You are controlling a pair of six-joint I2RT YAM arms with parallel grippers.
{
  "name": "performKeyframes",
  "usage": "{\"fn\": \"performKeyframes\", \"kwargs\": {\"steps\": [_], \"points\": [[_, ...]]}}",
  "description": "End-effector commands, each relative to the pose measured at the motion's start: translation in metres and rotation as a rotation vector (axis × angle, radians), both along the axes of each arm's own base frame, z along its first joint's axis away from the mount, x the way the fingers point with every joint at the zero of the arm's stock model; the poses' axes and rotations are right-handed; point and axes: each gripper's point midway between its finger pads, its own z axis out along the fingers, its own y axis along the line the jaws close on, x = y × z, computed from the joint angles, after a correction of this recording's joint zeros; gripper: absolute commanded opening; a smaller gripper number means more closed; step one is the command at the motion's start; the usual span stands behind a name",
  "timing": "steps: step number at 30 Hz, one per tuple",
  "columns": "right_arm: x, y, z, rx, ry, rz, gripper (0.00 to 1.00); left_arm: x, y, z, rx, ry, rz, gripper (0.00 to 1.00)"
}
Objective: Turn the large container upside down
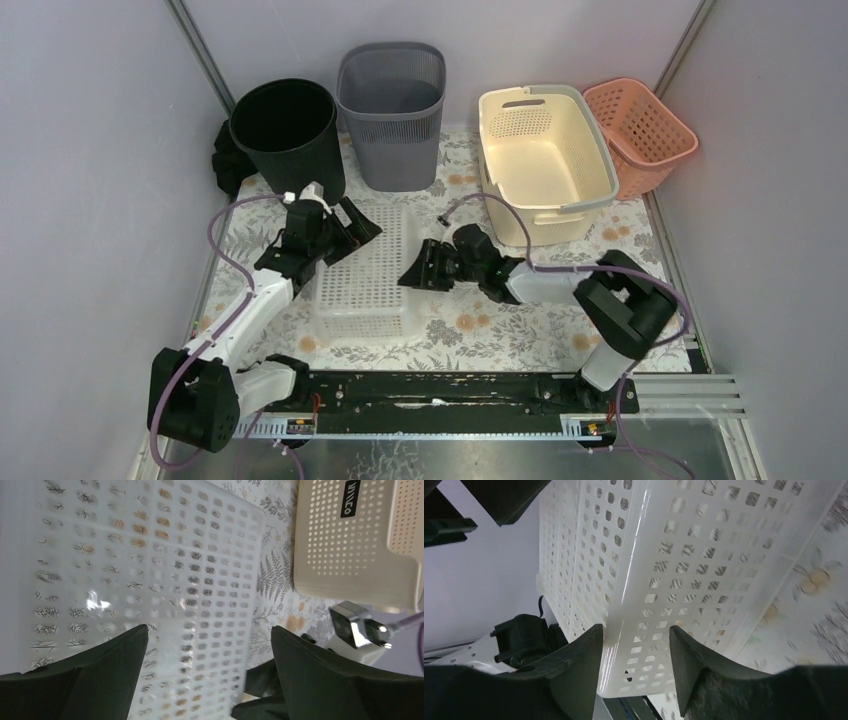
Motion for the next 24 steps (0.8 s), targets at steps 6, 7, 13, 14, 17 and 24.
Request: {"fn": "performKeyframes", "kwargs": {"steps": [6,7,13,14,17,24], "points": [[-0.008,0.048,0.001,0.027,-0.004,0.188,0.63,-0.013,0.014,0.067,0.026,-0.119,0.028,1.00],[-0.006,0.041,0.005,0.011,-0.025,0.174,0.66,-0.017,0.014,0.074,0.020,-0.132,0.022,1.00],[0.026,-0.010,0.025,-0.004,-0.075,-0.004,0.73,-0.030,0.016,0.109,0.016,-0.190,0.004,1.00],[0.032,-0.015,0.026,0.000,-0.073,-0.033,0.73,-0.030,0.016,0.111,0.016,-0.194,0.002,1.00],[0.048,-0.020,0.034,0.032,-0.082,-0.088,0.74,-0.032,0.014,0.118,0.009,-0.204,-0.010,1.00],[0.064,0.028,0.023,0.112,0.011,-0.038,0.56,-0.041,0.008,0.142,-0.022,-0.243,-0.052,1.00]]}}
